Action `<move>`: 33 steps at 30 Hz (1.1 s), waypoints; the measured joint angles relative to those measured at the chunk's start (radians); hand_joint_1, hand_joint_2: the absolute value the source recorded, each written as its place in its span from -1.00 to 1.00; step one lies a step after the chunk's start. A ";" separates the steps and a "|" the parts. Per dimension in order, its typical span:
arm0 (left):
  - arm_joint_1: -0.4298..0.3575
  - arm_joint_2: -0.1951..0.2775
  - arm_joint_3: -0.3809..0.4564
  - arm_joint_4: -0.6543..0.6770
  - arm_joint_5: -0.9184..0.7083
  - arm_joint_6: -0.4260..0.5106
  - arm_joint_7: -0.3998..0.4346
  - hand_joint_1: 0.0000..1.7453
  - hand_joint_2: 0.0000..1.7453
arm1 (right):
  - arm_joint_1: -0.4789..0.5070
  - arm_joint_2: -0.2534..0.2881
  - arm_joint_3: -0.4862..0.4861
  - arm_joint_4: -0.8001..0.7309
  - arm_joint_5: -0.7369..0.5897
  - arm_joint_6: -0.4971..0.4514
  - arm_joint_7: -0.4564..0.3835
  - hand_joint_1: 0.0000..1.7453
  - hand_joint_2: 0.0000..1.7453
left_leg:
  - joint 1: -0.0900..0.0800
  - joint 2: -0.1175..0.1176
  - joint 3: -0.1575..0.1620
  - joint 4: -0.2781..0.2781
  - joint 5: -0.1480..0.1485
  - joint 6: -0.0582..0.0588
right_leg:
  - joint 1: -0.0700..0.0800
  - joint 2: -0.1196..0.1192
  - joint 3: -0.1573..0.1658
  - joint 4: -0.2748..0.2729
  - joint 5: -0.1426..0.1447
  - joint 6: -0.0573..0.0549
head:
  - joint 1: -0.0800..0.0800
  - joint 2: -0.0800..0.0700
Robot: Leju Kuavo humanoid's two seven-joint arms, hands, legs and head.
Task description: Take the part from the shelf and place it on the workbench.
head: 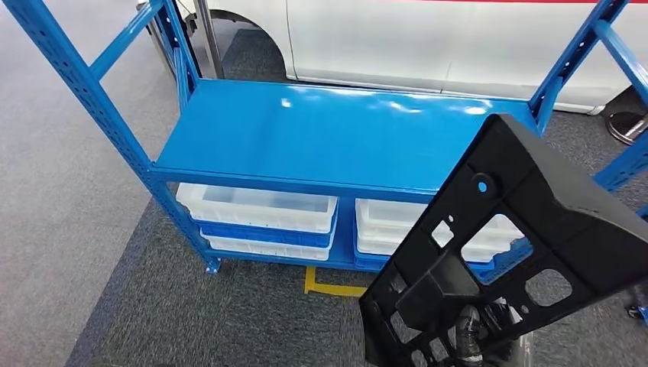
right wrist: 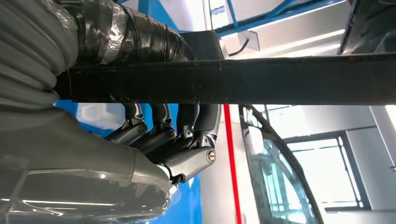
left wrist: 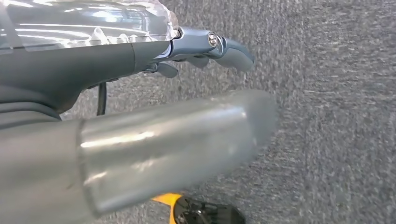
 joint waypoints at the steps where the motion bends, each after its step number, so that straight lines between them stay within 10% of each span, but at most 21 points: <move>1: 0.002 -0.001 0.005 -0.001 -0.003 0.001 0.000 -1.00 -1.00 | 0.007 0.011 -0.021 0.002 0.000 0.025 -0.002 1.00 1.00 | 0.000 0.014 -0.008 0.001 0.005 0.003 | -0.004 -0.013 -0.022 0.056 -0.040 0.005 | 0.001 0.000; 3: 0.006 -0.002 0.011 -0.001 -0.010 0.001 0.001 -1.00 -1.00 | 0.016 0.037 -0.062 0.005 0.003 0.073 -0.005 1.00 1.00 | -0.001 0.040 -0.023 0.005 0.013 0.003 | -0.014 -0.025 -0.063 0.180 -0.110 0.018 | 0.001 0.000; 5: 0.007 -0.003 0.018 -0.001 -0.017 0.000 0.001 -1.00 -1.00 | 0.025 0.065 -0.102 0.008 0.009 0.116 -0.007 1.00 1.00 | 0.001 0.064 -0.035 0.013 0.016 -0.001 | -0.024 -0.032 -0.048 0.203 -0.113 0.029 | 0.001 0.000; 9: 0.004 -0.010 0.029 -0.002 -0.028 -0.002 0.000 -1.00 -1.00 | 0.033 0.112 -0.159 0.009 0.015 0.163 -0.006 1.00 1.00 | 0.001 0.101 -0.042 0.037 0.006 -0.022 | -0.028 -0.089 0.104 -0.025 -0.047 0.028 | 0.001 0.000; 12: -0.001 -0.010 0.029 -0.003 -0.032 -0.002 0.000 -1.00 -1.00 | 0.038 0.141 -0.190 0.011 0.019 0.180 -0.004 1.00 1.00 | -0.003 0.120 -0.042 0.045 0.003 -0.040 | -0.019 -0.083 0.105 -0.044 -0.048 0.003 | -0.001 0.000; 15: -0.005 -0.012 0.029 -0.003 -0.037 -0.002 0.000 -1.00 -1.00 | 0.040 0.165 -0.213 0.011 0.029 0.195 -0.003 1.00 1.00 | 0.005 0.078 -0.067 0.099 -0.040 -0.054 | -0.023 -0.060 0.097 -0.052 -0.037 -0.020 | -0.001 0.000; 18: -0.001 -0.012 0.030 -0.003 -0.042 -0.002 0.001 -1.00 -1.00 | 0.039 0.182 -0.227 0.011 0.034 0.206 -0.001 1.00 1.00 | 0.007 0.026 -0.157 0.285 -0.134 -0.056 | -0.020 -0.032 0.084 -0.053 -0.028 -0.033 | -0.001 0.000; 20: 0.001 -0.012 0.032 -0.003 -0.044 -0.003 0.001 -1.00 -1.00 | 0.040 0.188 -0.236 0.011 0.035 0.210 0.001 1.00 1.00 | 0.007 0.022 -0.181 0.333 -0.127 -0.054 | -0.017 -0.008 0.080 -0.050 -0.026 -0.035 | -0.001 0.000; 24: 0.002 -0.011 0.034 -0.003 -0.049 -0.005 0.000 -1.00 -1.00 | 0.039 0.198 -0.244 0.012 0.037 0.216 0.004 1.00 1.00 | 0.008 -0.042 -0.094 0.118 0.001 -0.036 | -0.015 0.041 0.073 -0.037 -0.023 -0.028 | -0.001 0.000; 26: 0.004 -0.011 0.035 -0.003 -0.051 -0.005 0.000 -1.00 -1.00 | 0.037 0.201 -0.246 0.014 0.038 0.220 0.005 1.00 1.00 | 0.007 -0.070 -0.081 0.073 0.006 -0.033 | -0.017 0.064 0.059 -0.034 -0.015 -0.015 | -0.001 0.000; 28: 0.004 -0.012 0.036 -0.004 -0.051 -0.006 0.000 -1.00 -1.00 | 0.038 0.202 -0.248 0.015 0.039 0.222 0.006 1.00 1.00 | 0.008 -0.050 -0.078 0.061 0.011 -0.030 | -0.020 0.079 0.050 -0.035 -0.007 0.000 | -0.001 0.000; 33: 0.006 -0.013 0.039 -0.005 -0.053 -0.007 0.000 -1.00 -1.00 | 0.035 0.202 -0.254 0.016 0.043 0.226 0.011 1.00 1.00 | 0.011 0.021 -0.079 0.045 0.027 -0.011 | -0.019 -0.022 -0.034 0.156 -0.124 0.024 | 0.006 0.000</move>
